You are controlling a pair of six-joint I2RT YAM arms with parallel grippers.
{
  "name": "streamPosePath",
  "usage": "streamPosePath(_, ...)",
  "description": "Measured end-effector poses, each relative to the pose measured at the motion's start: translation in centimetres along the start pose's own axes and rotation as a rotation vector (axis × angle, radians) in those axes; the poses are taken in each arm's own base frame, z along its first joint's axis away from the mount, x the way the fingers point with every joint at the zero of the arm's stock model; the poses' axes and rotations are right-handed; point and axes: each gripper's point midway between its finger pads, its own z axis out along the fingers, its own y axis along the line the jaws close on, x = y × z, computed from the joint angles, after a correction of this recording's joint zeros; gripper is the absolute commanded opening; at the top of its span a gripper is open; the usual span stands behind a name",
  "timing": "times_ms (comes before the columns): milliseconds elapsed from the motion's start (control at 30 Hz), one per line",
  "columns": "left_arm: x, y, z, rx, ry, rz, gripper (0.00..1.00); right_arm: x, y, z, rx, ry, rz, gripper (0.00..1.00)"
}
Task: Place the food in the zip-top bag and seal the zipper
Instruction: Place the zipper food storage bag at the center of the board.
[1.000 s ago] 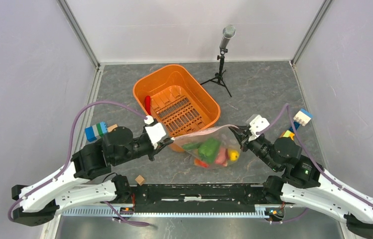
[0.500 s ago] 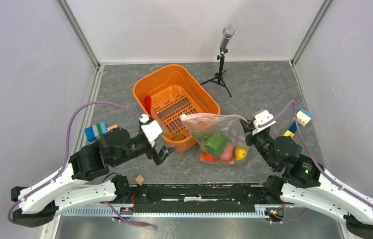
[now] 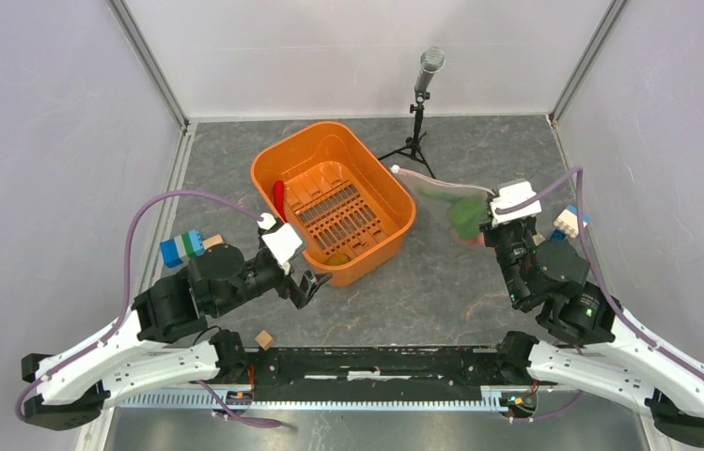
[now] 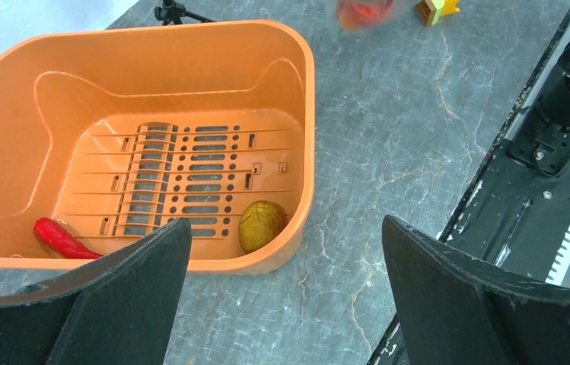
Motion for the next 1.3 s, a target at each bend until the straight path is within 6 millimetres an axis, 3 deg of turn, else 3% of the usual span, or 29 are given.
streamPosePath(133,0.2,0.1,0.1,-0.011,0.004,-0.007,1.0,-0.2,1.2,0.1,-0.067,-0.006,-0.002,0.0)
streamPosePath(233,0.5,0.3,0.2,-0.024,0.009,-0.022,1.0,1.5,4.6,-0.6,-0.236,-0.012,0.007,0.02)
streamPosePath(333,0.7,0.3,0.3,-0.028,0.008,-0.03,1.0,5.7,9.8,-1.8,-0.463,0.039,-0.005,0.05)
streamPosePath(400,0.8,0.3,0.3,-0.031,0.005,-0.033,1.0,9.5,13.2,-3.3,-0.612,0.108,-0.006,0.09)
streamPosePath(467,0.8,0.4,0.3,-0.035,0.006,-0.033,1.0,12.6,15.4,-4.8,-0.718,0.168,-0.001,0.12)
streamPosePath(533,0.8,0.5,0.3,-0.043,0.006,-0.033,1.0,14.4,16.4,-6.1,-0.783,0.196,0.015,0.11)
streamPosePath(767,0.8,0.6,0.3,-0.051,0.007,-0.033,1.0,12.3,16.9,-7.7,-0.873,0.115,0.11,0.23)
streamPosePath(1100,0.9,0.6,0.4,-0.05,0.011,-0.035,1.0,13.1,19.1,-9.1,-1.0,0.168,0.107,0.56)
streamPosePath(1300,0.9,0.6,0.4,-0.051,0.011,-0.035,1.0,11.4,19.1,-9.8,-1.043,0.12,0.136,0.73)
